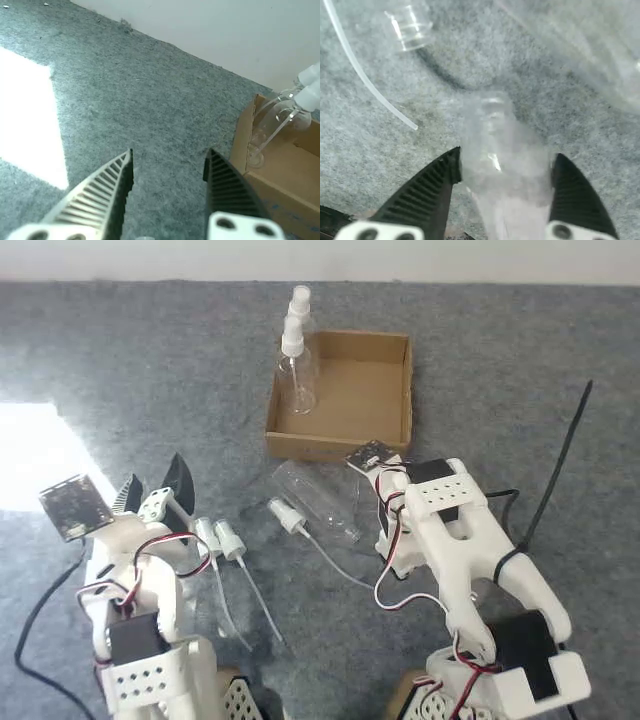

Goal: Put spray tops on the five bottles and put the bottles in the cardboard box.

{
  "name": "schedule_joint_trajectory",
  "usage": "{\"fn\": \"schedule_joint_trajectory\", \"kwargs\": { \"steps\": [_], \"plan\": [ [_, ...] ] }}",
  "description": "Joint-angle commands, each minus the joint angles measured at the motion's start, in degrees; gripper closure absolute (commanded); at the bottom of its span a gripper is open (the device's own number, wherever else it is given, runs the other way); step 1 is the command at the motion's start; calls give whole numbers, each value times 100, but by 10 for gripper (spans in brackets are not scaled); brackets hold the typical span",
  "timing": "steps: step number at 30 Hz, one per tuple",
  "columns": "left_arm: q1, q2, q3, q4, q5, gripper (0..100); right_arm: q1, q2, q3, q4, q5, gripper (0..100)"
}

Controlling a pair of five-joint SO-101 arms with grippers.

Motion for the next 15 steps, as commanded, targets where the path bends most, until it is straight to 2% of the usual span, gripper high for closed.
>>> {"fn": "schedule_joint_trajectory", "kwargs": {
  "steps": [1, 9, 15],
  "plan": [
    [9, -70, -66, -202, -35, 779, -66, -286, -9, 66, 97, 685],
    [9, -70, -66, -202, -35, 779, -136, -286, -9, 66, 976, 672],
    [9, -70, -66, -202, -35, 779, -163, -277, -9, 57, 1073, 673]
  ]
}}
